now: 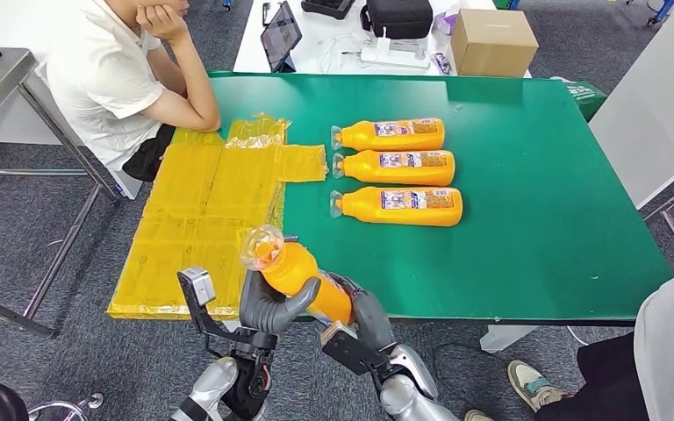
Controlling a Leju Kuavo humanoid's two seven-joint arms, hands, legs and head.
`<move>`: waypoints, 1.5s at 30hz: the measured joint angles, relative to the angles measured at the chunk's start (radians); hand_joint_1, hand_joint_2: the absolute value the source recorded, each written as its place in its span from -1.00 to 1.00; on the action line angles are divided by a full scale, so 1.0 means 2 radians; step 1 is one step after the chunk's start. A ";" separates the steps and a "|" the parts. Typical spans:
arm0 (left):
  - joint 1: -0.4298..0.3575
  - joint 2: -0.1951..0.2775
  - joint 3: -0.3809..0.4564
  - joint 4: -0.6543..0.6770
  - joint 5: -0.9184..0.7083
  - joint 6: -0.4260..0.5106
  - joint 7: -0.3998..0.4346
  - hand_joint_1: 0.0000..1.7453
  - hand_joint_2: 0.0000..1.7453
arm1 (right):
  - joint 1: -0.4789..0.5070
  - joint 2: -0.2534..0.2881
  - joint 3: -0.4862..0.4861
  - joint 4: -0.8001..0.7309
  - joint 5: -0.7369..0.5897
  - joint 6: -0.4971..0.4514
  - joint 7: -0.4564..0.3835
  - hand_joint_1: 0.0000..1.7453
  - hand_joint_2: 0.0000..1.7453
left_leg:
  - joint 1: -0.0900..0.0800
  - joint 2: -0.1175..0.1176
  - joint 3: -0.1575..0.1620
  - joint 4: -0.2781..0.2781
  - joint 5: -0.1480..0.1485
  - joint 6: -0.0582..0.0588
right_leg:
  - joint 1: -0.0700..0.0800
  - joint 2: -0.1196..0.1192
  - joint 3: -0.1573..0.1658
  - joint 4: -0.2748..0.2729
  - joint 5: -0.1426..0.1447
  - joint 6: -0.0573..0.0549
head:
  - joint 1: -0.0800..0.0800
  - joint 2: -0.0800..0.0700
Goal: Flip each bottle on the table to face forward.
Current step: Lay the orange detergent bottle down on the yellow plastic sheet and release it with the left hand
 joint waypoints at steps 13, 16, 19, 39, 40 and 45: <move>-0.008 0.002 0.021 -0.010 0.053 -0.014 0.022 1.00 1.00 | 0.014 -0.003 0.010 -0.029 -0.028 0.010 -0.032 -1.00 -1.00 | 0.000 0.000 0.000 0.000 0.000 0.000 | 0.000 0.000 0.000 0.000 0.000 0.000 | 0.000 0.000; -0.007 0.005 0.026 -0.025 0.052 -0.012 0.023 1.00 1.00 | 0.014 -0.005 0.017 -0.040 -0.031 0.007 -0.034 -1.00 -1.00 | 0.000 0.000 0.000 0.000 0.000 0.000 | 0.000 0.000 0.000 0.000 0.000 0.000 | 0.000 0.000; -0.007 0.007 0.029 -0.037 0.031 0.004 0.016 1.00 1.00 | 0.014 -0.007 0.025 -0.048 -0.032 -0.001 -0.035 -1.00 -1.00 | 0.000 0.000 0.000 0.000 0.000 0.000 | 0.000 0.000 0.000 0.000 0.000 0.000 | 0.000 0.000; -0.030 0.028 0.025 -0.029 -0.230 0.122 -0.002 1.00 1.00 | 0.023 -0.010 0.034 -0.078 0.062 -0.141 -0.030 -1.00 -1.00 | 0.000 0.000 0.000 0.000 0.000 0.000 | 0.000 0.000 -0.001 0.000 0.000 0.000 | 0.000 0.000; -0.033 0.029 0.027 -0.027 -0.241 0.124 0.000 1.00 1.00 | 0.024 -0.010 0.034 -0.081 0.068 -0.146 -0.029 -1.00 -1.00 | 0.000 0.000 0.000 0.000 0.000 0.000 | 0.000 0.000 -0.001 0.000 0.000 0.000 | 0.000 0.000; -0.054 0.033 0.036 0.004 -0.342 0.162 0.016 1.00 1.00 | 0.027 -0.010 0.030 -0.092 0.099 -0.155 -0.019 -1.00 -1.00 | 0.000 0.000 0.000 0.000 0.000 0.000 | 0.000 0.000 -0.001 0.000 0.000 0.000 | 0.000 0.000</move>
